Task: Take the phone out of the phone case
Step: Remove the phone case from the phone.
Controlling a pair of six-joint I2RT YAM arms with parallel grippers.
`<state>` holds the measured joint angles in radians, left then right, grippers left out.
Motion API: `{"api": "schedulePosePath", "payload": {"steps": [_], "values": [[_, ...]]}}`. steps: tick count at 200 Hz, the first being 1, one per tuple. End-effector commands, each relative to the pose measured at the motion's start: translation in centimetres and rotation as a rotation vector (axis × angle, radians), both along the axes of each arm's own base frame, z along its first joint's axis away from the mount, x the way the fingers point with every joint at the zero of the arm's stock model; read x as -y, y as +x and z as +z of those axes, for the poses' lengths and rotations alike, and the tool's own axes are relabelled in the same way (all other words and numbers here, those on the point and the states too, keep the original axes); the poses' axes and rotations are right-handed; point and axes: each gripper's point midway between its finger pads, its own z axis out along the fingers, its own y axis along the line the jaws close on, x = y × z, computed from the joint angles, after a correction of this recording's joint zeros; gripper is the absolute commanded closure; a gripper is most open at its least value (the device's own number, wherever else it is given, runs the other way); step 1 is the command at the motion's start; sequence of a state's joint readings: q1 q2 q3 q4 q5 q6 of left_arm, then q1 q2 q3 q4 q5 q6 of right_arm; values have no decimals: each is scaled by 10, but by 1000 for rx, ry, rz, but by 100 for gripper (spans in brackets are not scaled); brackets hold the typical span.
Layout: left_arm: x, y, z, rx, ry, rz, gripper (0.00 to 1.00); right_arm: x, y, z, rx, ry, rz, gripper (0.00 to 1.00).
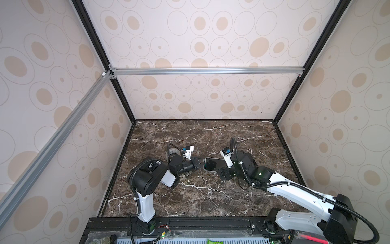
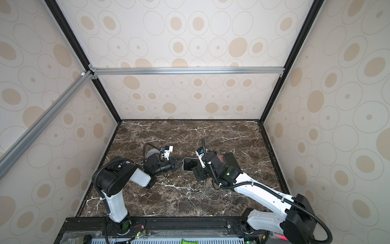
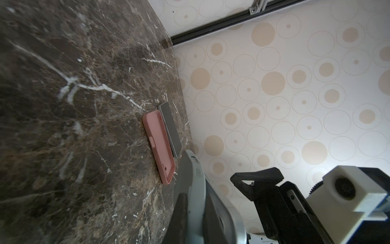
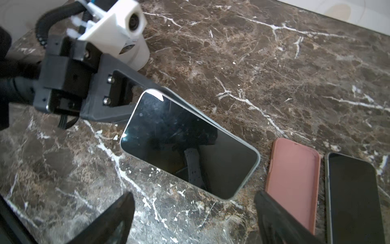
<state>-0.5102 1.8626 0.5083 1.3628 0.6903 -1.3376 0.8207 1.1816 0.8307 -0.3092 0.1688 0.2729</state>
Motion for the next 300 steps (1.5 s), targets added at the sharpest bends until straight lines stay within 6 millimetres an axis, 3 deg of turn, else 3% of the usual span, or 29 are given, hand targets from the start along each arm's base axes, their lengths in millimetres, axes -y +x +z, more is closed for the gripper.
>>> {"api": "schedulePosePath", "payload": {"steps": [1,38,56,89,130,171,300], "values": [[-10,12,22,81,-4,90,100,8,7,0,-55,29,-199,4],[-16,20,27,94,94,183,100,5,5,-1,-119,-9,-201,0],[-18,24,30,100,134,224,100,-6,4,9,-108,23,-154,0],[-21,25,31,98,168,270,100,-41,8,32,-88,91,-165,0],[-20,26,40,116,228,295,100,-74,14,20,-130,63,-168,6],[-22,25,46,125,250,312,100,-73,16,6,-150,25,-201,22],[-18,19,57,143,244,302,100,-74,33,-21,-140,-86,-257,27]]}}
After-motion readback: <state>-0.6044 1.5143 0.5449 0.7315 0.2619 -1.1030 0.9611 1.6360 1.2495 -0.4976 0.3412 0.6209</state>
